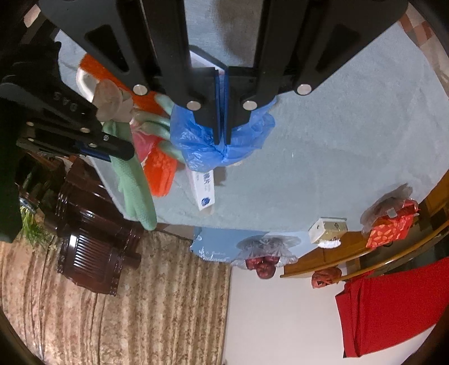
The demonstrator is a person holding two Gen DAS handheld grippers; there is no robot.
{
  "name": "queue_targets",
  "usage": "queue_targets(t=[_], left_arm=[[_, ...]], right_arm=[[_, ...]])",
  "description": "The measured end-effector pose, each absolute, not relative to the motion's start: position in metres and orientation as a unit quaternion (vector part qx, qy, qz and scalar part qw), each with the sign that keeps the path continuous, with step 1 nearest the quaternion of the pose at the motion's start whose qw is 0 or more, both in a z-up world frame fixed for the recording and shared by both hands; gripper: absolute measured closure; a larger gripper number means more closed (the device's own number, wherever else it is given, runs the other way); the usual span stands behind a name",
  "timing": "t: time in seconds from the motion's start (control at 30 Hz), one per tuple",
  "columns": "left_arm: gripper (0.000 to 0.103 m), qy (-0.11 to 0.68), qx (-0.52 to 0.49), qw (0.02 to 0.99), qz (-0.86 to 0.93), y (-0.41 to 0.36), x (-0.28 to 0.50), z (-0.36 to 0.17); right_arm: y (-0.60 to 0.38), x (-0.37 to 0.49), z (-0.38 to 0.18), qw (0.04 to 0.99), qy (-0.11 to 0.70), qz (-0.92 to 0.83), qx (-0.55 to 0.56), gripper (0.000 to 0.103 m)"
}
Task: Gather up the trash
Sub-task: 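Carry the blue bag and green glove over the bin and open both tools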
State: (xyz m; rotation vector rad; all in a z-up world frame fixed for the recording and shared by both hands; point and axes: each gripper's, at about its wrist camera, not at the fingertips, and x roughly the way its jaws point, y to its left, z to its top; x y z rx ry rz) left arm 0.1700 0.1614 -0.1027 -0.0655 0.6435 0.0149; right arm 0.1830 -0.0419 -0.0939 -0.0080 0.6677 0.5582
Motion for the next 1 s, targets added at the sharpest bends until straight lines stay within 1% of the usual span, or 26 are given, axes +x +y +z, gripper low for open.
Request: queue_targets(t=[0.23,0.43,0.73,1.0], left_arm=[[0.102,0.29,-0.028,0.957,-0.01,0.145,0.151,-0.076],[0.102,0.276,-0.022,0.96,-0.038,0.116,0.138,-0.061],[0.102,0.274,-0.01,0.955,-0.113,0.045,0.129,-0.058],[0.102,0.287,0.007,0.939,-0.191,-0.035,0.135,-0.077]], right_arm=[[-0.06,0.155,-0.05,0.919,0.28,0.277,0.004,0.091],[-0.09,0.133,-0.027,0.931,0.26,0.257,0.011,0.091],[-0.163,0.11,-0.027,0.946,0.263,0.189,0.025,0.091],[-0.248,0.092,-0.055,0.95,0.294,0.096,0.048,0.091]])
